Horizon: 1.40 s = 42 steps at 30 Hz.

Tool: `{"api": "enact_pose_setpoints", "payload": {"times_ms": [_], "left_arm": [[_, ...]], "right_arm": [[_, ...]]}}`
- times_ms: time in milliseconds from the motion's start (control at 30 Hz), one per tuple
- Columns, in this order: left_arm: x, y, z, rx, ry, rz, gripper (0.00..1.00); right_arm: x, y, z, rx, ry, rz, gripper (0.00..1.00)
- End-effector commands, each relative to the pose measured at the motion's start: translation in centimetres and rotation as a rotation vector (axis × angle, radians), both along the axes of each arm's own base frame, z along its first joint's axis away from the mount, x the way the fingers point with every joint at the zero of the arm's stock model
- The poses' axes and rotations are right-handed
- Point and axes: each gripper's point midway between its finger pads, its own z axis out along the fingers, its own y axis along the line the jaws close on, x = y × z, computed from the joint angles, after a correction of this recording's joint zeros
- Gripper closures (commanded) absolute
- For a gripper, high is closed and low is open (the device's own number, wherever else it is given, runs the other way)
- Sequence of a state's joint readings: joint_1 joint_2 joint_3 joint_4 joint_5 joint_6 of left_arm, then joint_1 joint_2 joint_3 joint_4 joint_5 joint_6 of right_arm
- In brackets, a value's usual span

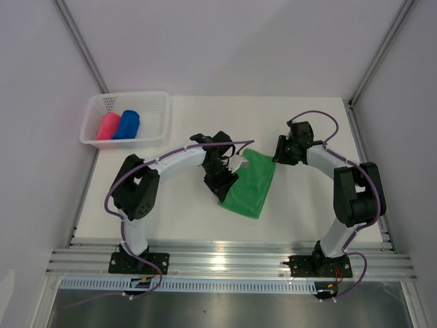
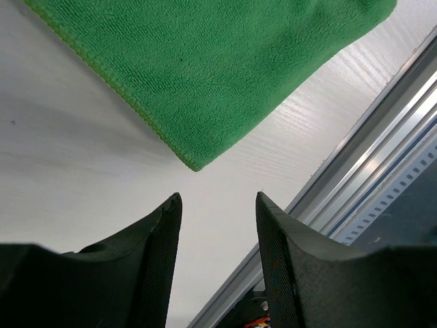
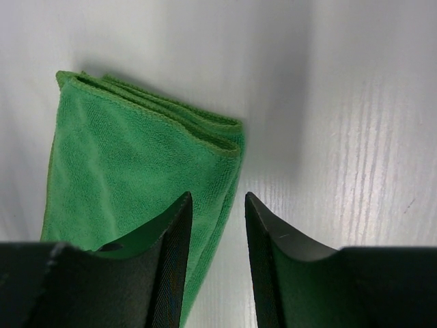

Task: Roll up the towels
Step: Fold the towel

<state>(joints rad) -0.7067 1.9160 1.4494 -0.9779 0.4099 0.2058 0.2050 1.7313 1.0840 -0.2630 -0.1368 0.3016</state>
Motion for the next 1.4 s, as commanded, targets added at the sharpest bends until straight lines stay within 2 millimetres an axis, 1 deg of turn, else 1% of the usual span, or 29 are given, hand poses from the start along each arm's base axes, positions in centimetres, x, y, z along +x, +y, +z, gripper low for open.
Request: {"api": "enact_pose_setpoints", "payload": {"times_ms": [0,167,233,267,300,400,433,467,533,567,633,667,700,733,800,833,900,933,1033,1100,1133,1167,1233,1267,1300,1333,1367], "left_arm": [[1.4,-1.0,2.3,-0.059,-0.075,0.026,0.49],[1.1,-1.1,0.1,-0.029,-0.027,0.033,0.49],[0.9,-1.5,-0.1,-0.038,0.000,0.029,0.49],[0.7,-1.7,-0.6,-0.032,0.014,0.027,0.50],[0.7,-1.8,-0.8,-0.028,0.019,0.024,0.50],[0.0,-1.7,-1.7,-0.013,0.055,0.021,0.54],[-0.3,-1.5,-2.0,-0.003,0.061,0.020,0.55],[-0.4,-1.2,-2.4,0.009,0.063,0.024,0.58],[-0.5,-1.1,-2.8,0.015,0.068,0.022,0.62],[-0.5,-1.1,-2.9,0.016,0.071,0.022,0.70],[-0.6,-1.2,-3.0,0.016,0.080,0.020,0.79],[-0.7,-1.2,-3.0,0.015,0.085,0.017,0.91],[-0.7,-1.2,-3.1,0.015,0.084,0.012,0.96],[-0.7,-1.2,-3.1,0.015,0.086,0.011,0.99],[-0.8,-1.1,-3.1,0.013,0.088,0.004,0.99],[-0.8,-1.1,-3.1,0.012,0.087,0.002,0.99],[-0.8,-0.9,-3.2,0.020,0.083,-0.002,0.99],[-0.9,-0.9,-3.2,0.020,0.086,-0.004,0.99],[-1.0,-0.8,-3.1,0.017,0.086,-0.007,0.99],[-1.1,-0.8,-3.1,0.016,0.087,-0.010,0.99],[-1.1,-0.8,-3.0,0.013,0.090,-0.013,0.99],[-1.1,-1.0,-2.9,0.004,0.089,-0.014,0.99],[-1.0,-1.1,-2.7,-0.003,0.084,-0.016,0.99],[-0.9,-1.1,-2.6,-0.003,0.082,-0.013,0.99],[-0.8,-1.2,-2.5,-0.001,0.077,-0.011,0.98],[-0.7,-1.3,-2.3,-0.001,0.072,-0.011,0.87],[-0.6,-1.2,-2.2,-0.001,0.070,-0.008,0.81]], "right_arm": [[1.0,0.8,1.3,0.019,-0.061,0.016,0.60],[1.1,1.1,0.7,0.007,-0.048,0.014,0.60],[1.1,1.0,-0.1,0.006,-0.036,0.012,0.61],[1.2,1.0,-0.4,0.009,-0.029,0.013,0.61],[1.3,1.0,-1.2,0.007,-0.008,0.012,0.62],[1.7,0.7,-1.7,-0.002,0.004,0.003,0.64],[1.8,0.6,-2.1,-0.003,0.014,-0.002,0.64],[1.9,0.6,-2.1,0.004,0.014,-0.003,0.65],[2.1,0.9,-2.2,0.018,0.008,-0.002,0.74],[2.1,0.8,-2.2,0.019,0.010,-0.002,0.85],[2.5,0.8,-1.9,0.020,0.000,-0.008,0.93],[2.7,0.9,-1.4,0.025,-0.015,-0.007,0.98],[2.8,0.9,-1.2,0.024,-0.020,-0.004,0.99],[3.3,1.0,-0.6,0.028,-0.036,-0.003,1.00],[3.7,1.1,-0.3,0.021,-0.043,-0.004,1.00],[4.3,1.0,0.2,0.018,-0.058,-0.007,1.00],[4.7,0.8,0.1,0.000,-0.050,-0.013,1.00],[5.2,0.8,0.6,-0.003,-0.063,-0.010,1.00],[5.5,0.7,0.5,-0.010,-0.059,-0.017,1.00],[5.7,0.9,0.4,-0.005,-0.058,-0.014,0.92],[5.5,0.9,0.2,-0.005,-0.046,-0.010,0.75],[5.6,0.9,0.3,-0.006,-0.042,-0.007,0.69],[5.1,0.8,-0.1,-0.016,-0.020,-0.001,0.62],[5.0,0.7,-0.1,-0.018,-0.019,0.002,0.60],[4.9,0.5,0.4,-0.016,-0.025,0.000,0.59],[4.6,0.7,0.6,-0.009,-0.023,0.011,0.58],[4.5,0.7,1.1,-0.008,-0.031,0.017,0.57]]}}
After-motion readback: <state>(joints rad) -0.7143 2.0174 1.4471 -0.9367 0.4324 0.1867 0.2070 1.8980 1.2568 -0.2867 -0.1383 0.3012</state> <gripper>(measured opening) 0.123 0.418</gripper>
